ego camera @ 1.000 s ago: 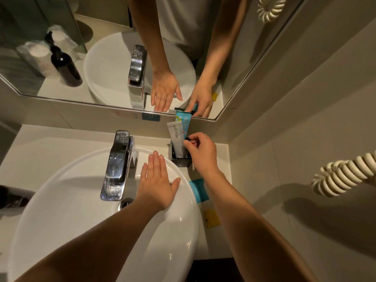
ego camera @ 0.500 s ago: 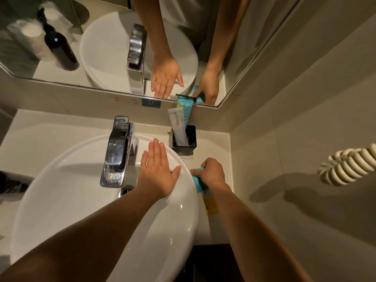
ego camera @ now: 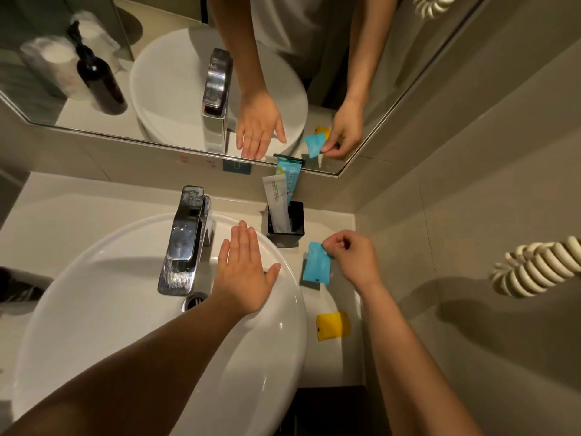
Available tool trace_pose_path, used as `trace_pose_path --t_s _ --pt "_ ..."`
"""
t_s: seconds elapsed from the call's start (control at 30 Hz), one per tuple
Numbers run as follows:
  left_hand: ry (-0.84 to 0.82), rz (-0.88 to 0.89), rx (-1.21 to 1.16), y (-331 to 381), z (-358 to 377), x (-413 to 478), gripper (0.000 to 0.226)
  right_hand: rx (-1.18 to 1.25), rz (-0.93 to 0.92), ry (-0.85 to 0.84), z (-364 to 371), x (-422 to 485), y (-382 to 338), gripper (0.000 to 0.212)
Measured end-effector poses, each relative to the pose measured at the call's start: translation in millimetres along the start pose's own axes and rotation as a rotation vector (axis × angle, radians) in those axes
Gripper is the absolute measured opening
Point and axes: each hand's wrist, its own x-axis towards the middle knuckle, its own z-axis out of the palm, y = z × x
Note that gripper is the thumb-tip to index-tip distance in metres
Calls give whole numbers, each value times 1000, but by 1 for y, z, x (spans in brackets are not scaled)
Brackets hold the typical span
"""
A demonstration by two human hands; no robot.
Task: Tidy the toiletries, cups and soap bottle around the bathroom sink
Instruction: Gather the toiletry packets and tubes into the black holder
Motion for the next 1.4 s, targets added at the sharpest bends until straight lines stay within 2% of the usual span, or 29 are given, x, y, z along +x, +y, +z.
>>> trace_pose_path --t_s 0.2,0.3,0.4,0.8,1.03,1.2,1.33,1.4 --pt "5 2 17 1 0 -1 89 179 -290 143 -13 10 -61 12" --pt "3 2 20 1 0 -1 89 183 -337 137 0 16 -74 18" --pt "8 7 14 1 0 -1 88 89 -365 86 18 21 -71 16" --pt "100 5 11 -1 9 0 89 -297 -373 -93 60 37 -48 10" --pt "101 -3 27 -1 12 0 90 -480 -390 -101 63 38 -51 20" --pt "71 -11 33 0 9 -1 90 -384 -387 -3 51 32 -49 23" --pt "2 -20 42 2 3 1 90 -241 -303 125 32 17 -34 22" --pt "-27 -26 39 2 0 2 90 -157 -227 137 23 4 -18 23"
